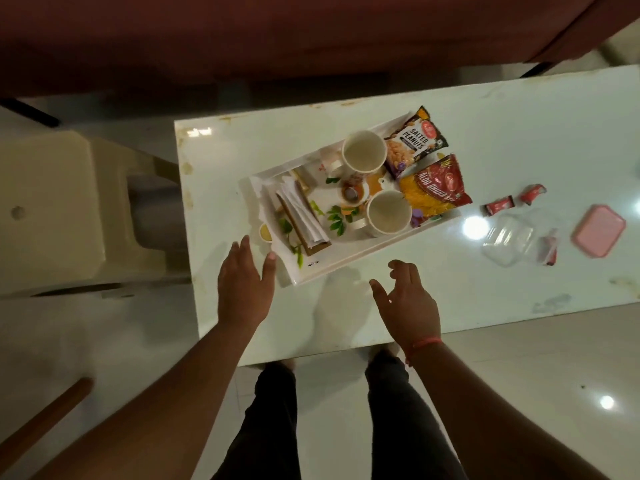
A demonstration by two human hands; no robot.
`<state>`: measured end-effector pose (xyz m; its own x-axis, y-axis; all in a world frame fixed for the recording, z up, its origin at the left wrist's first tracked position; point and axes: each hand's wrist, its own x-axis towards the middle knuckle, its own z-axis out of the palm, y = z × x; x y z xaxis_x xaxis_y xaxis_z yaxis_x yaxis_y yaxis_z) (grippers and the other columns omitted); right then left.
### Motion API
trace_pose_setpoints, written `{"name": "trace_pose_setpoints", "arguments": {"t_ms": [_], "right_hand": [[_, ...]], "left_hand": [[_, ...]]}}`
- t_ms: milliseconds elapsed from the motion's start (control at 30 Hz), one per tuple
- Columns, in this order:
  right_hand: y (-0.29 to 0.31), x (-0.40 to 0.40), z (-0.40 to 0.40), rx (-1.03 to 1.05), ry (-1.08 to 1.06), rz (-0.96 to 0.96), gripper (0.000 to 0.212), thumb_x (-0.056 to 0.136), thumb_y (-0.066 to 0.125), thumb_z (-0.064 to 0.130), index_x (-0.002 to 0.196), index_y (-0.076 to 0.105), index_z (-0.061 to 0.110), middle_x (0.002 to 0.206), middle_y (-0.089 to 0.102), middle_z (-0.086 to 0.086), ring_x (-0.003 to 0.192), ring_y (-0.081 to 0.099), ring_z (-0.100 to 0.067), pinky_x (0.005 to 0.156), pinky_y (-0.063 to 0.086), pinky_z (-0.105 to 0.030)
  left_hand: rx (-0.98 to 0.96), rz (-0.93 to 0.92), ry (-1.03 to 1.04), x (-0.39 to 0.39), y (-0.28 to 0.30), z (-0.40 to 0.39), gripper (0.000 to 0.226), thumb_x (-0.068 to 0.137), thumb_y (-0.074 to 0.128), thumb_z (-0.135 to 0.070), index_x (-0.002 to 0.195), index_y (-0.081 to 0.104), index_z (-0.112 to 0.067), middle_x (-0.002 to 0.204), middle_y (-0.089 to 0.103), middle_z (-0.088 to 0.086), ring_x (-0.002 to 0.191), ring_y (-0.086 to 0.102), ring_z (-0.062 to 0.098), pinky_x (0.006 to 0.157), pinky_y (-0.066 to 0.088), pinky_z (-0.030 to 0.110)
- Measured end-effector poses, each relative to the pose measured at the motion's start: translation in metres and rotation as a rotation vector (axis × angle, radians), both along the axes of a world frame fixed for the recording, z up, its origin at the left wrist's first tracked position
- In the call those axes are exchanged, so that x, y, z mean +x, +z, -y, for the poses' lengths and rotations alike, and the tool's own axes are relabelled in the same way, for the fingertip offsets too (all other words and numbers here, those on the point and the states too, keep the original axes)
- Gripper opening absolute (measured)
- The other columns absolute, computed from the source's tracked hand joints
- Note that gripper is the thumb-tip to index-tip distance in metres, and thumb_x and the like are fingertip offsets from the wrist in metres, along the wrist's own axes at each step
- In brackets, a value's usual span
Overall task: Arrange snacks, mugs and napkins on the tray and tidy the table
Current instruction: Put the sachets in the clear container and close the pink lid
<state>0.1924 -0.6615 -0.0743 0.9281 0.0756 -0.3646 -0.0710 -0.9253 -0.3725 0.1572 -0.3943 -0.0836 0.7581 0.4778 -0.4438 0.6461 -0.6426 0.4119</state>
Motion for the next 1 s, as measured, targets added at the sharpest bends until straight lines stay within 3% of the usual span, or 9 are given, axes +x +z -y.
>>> {"name": "trace_pose_setpoints", "arguments": {"t_ms": [300,400,500,567,667,733,833,1000], "right_hand": [[-0.011,0.087,0.077,0.050,0.101,0.085,0.038,0.093,0.056,0.042,0.120,0.049,0.017,0.120,0.057,-0.003,0.084,0.069,-0.027,0.066,0.055,-0.040],[-0.006,0.133,0.103,0.094,0.124,0.191,0.031,0.093,0.058,0.035,0.116,0.050,0.015,0.115,0.057,-0.008,0.089,0.065,-0.029,0.068,0.054,-0.040],[-0.007,0.189,0.118,0.152,-0.049,0.214,0.033,0.095,0.055,0.035,0.116,0.055,0.010,0.115,0.058,-0.013,0.099,0.061,-0.028,0.079,0.046,-0.034],[-0.010,0.230,0.118,0.212,-0.226,0.092,0.042,0.096,0.048,0.046,0.114,0.056,0.009,0.116,0.062,-0.014,0.103,0.061,-0.027,0.085,0.042,-0.026],[-0.010,0.268,0.107,0.499,-0.492,-0.327,0.063,0.096,0.032,0.064,0.121,0.056,0.011,0.116,0.065,-0.011,0.103,0.065,-0.025,0.095,0.052,-0.041],[-0.004,0.279,0.098,0.613,-0.547,-0.566,0.074,0.095,0.025,0.069,0.126,0.055,0.009,0.114,0.066,-0.008,0.104,0.065,-0.022,0.090,0.054,-0.039],[-0.004,0.286,0.089,0.665,-0.567,-0.686,0.083,0.091,0.021,0.075,0.127,0.053,0.007,0.113,0.067,-0.010,0.103,0.067,-0.024,0.079,0.055,-0.039],[-0.004,0.280,0.093,0.646,-0.632,-0.708,0.085,0.089,0.019,0.078,0.120,0.053,0.006,0.108,0.068,-0.010,0.099,0.067,-0.024,0.070,0.053,-0.039]], "left_hand": [[0.054,0.024,0.128,0.020,-0.002,0.036,0.070,0.098,0.032,-0.056,0.153,0.023,-0.014,0.159,0.030,0.015,0.147,0.028,0.032,0.119,0.027,0.048],[0.042,0.098,0.295,0.036,-0.007,0.050,0.064,0.101,0.035,-0.048,0.153,0.025,-0.012,0.157,0.032,0.017,0.145,0.031,0.035,0.118,0.029,0.049],[-0.063,0.138,0.550,0.056,-0.007,0.057,0.061,0.103,0.033,-0.046,0.154,0.023,-0.014,0.158,0.031,0.015,0.143,0.034,0.034,0.115,0.030,0.043],[-0.207,0.144,0.711,0.069,-0.012,0.049,0.060,0.103,0.031,-0.048,0.153,0.025,-0.015,0.157,0.033,0.013,0.140,0.039,0.031,0.113,0.033,0.039],[-0.453,0.060,0.913,0.088,-0.017,0.031,0.072,0.094,0.025,-0.067,0.145,0.042,-0.019,0.145,0.051,0.009,0.128,0.051,0.027,0.111,0.040,0.044],[-0.568,0.040,1.006,0.096,-0.015,0.025,0.076,0.092,0.026,-0.071,0.142,0.047,-0.018,0.136,0.057,0.006,0.124,0.054,0.026,0.109,0.042,0.048],[-0.644,0.014,1.041,0.103,-0.012,0.020,0.075,0.092,0.028,-0.072,0.141,0.048,-0.019,0.137,0.058,0.005,0.125,0.054,0.027,0.109,0.042,0.050],[-0.638,0.017,0.990,0.106,-0.008,0.020,0.068,0.095,0.029,-0.068,0.137,0.052,-0.021,0.131,0.061,0.003,0.116,0.058,0.023,0.103,0.047,0.044]]}}
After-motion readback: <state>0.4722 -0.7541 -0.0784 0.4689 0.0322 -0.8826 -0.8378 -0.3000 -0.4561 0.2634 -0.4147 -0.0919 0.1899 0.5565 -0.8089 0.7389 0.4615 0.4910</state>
